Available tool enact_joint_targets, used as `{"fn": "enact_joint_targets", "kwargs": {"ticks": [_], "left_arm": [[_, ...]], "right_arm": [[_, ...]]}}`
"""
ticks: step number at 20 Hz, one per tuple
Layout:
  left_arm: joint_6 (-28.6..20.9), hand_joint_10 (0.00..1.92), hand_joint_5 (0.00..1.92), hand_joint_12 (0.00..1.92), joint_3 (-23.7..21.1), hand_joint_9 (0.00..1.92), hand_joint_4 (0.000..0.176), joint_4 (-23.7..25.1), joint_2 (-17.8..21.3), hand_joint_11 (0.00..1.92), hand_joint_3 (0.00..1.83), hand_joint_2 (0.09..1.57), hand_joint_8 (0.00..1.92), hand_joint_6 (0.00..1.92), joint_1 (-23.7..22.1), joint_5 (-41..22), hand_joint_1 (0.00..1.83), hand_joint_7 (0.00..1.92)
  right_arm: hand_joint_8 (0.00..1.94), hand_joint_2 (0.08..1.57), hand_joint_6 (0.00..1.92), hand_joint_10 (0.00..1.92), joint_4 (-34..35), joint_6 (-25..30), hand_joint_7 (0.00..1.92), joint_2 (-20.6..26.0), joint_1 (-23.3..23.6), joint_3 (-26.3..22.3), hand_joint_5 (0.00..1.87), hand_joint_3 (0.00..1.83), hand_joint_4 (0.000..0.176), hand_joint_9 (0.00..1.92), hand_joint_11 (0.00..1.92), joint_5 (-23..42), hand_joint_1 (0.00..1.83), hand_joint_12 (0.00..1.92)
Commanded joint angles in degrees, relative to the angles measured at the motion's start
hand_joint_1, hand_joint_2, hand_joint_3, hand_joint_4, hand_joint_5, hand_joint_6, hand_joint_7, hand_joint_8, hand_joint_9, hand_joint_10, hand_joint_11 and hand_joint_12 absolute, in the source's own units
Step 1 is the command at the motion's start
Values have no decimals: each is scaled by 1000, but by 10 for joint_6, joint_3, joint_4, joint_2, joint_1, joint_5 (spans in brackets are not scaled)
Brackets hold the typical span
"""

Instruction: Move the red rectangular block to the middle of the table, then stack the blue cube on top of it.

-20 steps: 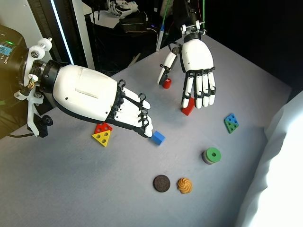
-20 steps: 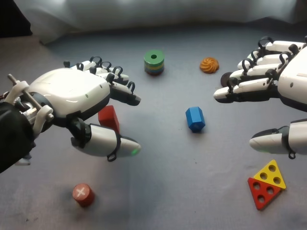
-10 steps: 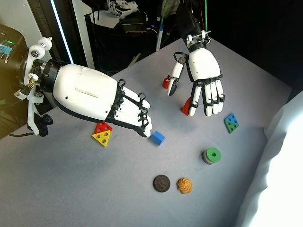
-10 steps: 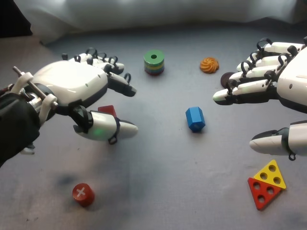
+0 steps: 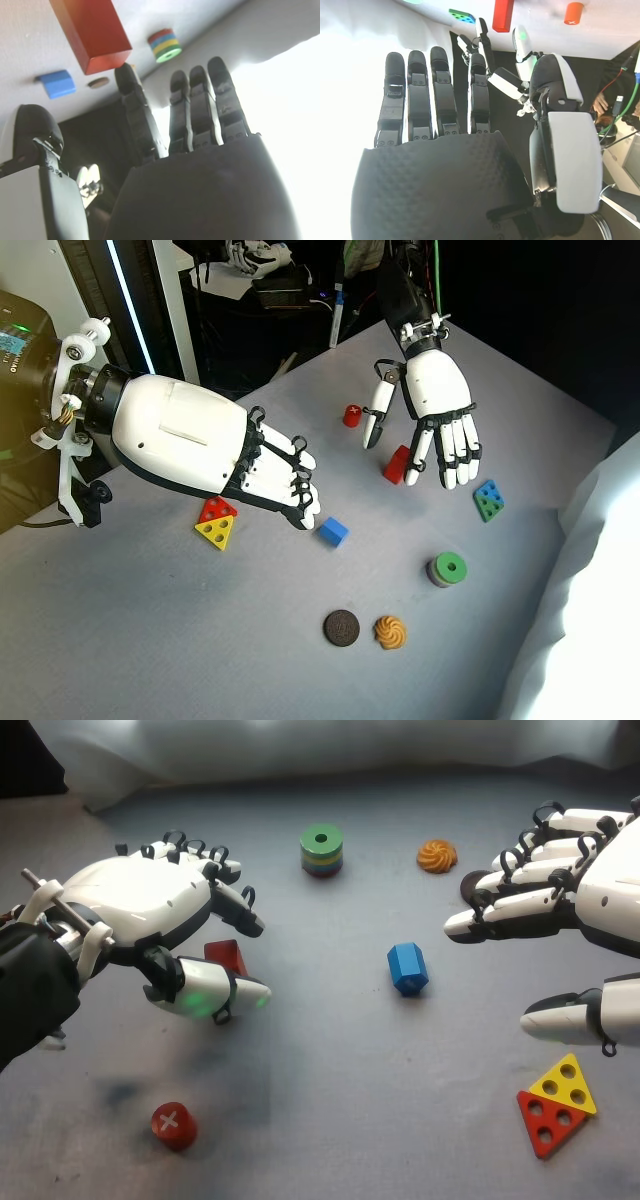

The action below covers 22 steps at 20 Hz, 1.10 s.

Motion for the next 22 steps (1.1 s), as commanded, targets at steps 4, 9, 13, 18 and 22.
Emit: {"fn": "enact_joint_targets", "kwargs": {"ticks": [4,9,13,18,22], "left_arm": [[-7,3,665,422,13,139,133,14,-3,0,9,1016,4,0,5,-61,445,210],[-8,8,698,446,23,163,145,14,-10,0,0,1002,8,10,11,-64,489,248],[-9,3,678,424,25,161,140,14,-12,0,2,1008,10,1,17,-67,473,280],[-13,3,647,445,28,163,99,14,-14,0,0,1003,3,0,28,-69,565,285],[-19,0,616,410,29,143,108,14,-15,0,0,1008,0,0,37,-76,570,234]], "right_arm": [[3,1178,7,2,-2,3,321,7,9,-3,328,0,0,254,0,61,337,624],[1,1178,3,2,-2,4,320,7,10,-5,322,0,0,257,0,61,352,654],[0,1174,1,0,-2,4,316,7,10,-6,326,1,0,247,0,61,371,625],[4,1166,4,6,-2,5,326,7,10,-6,329,0,0,267,0,61,384,661],[1,1169,0,4,-2,5,322,7,10,-7,321,0,0,264,0,61,391,651]]}}
